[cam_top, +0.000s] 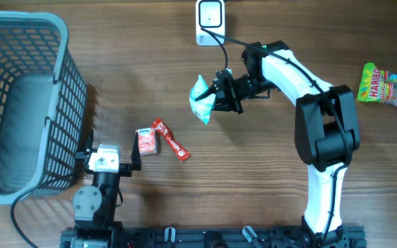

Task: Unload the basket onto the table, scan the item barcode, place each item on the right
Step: 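Lift the wipes pack and hold it at the scanner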

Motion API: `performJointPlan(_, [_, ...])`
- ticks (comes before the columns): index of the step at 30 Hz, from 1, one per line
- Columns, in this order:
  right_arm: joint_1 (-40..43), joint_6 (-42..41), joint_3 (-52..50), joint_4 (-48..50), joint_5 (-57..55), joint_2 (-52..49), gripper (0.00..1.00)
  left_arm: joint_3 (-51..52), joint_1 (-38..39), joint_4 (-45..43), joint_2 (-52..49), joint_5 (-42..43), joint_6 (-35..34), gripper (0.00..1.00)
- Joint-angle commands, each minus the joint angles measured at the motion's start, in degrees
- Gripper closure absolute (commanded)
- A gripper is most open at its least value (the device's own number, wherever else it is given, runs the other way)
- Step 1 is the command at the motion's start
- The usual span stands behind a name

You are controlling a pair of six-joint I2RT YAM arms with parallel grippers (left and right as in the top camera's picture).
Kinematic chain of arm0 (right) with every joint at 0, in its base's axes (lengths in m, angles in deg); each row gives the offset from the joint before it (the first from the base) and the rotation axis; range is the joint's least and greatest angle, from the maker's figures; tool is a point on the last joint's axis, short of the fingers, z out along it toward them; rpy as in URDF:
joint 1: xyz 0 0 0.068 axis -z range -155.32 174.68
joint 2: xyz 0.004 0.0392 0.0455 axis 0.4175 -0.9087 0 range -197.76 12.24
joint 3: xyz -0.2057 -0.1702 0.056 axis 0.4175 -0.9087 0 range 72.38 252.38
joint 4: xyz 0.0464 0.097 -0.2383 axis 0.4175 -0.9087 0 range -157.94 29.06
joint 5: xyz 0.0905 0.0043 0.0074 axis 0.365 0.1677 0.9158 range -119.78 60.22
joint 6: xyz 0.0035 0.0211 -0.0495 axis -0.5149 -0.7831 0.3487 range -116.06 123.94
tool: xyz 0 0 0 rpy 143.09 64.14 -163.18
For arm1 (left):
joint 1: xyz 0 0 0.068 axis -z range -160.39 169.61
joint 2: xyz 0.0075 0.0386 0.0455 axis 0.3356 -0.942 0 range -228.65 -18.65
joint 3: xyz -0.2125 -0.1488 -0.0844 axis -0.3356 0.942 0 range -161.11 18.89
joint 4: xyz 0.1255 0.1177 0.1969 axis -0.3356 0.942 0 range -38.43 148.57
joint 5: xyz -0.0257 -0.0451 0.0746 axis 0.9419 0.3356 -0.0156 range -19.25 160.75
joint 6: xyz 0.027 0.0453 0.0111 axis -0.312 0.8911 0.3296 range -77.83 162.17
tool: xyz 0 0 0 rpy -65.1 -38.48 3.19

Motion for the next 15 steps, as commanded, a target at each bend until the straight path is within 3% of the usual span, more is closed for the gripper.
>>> performJointPlan(1, [-0.24,2.89,-0.13,0.42,-2.14,0.09,0.96,0.28,0.37,-0.07,0.42,0.48,0.72,0.00])
performJointPlan(5, [0.04,6.36,1.70,0.15,-13.53,3.19,0.95,0.28,0.37,-0.07,0.42,0.48,0.72,0.00])
performJointPlan(9, [-0.52,-2.32,14.16,3.32,-42.99,10.91,0.95,0.28,0.37,-0.07,0.42,0.48,0.72,0.00])
performJointPlan(14, [-0.63,1.31,17.35,35.39,-47.06,13.44,0.95,0.28,0.37,-0.07,0.42,0.48,0.72,0.00])
performJointPlan(15, [-0.63,1.46,17.35,37.81,-49.24,12.39,0.95,0.28,0.37,-0.07,0.42,0.48,0.72,0.00])
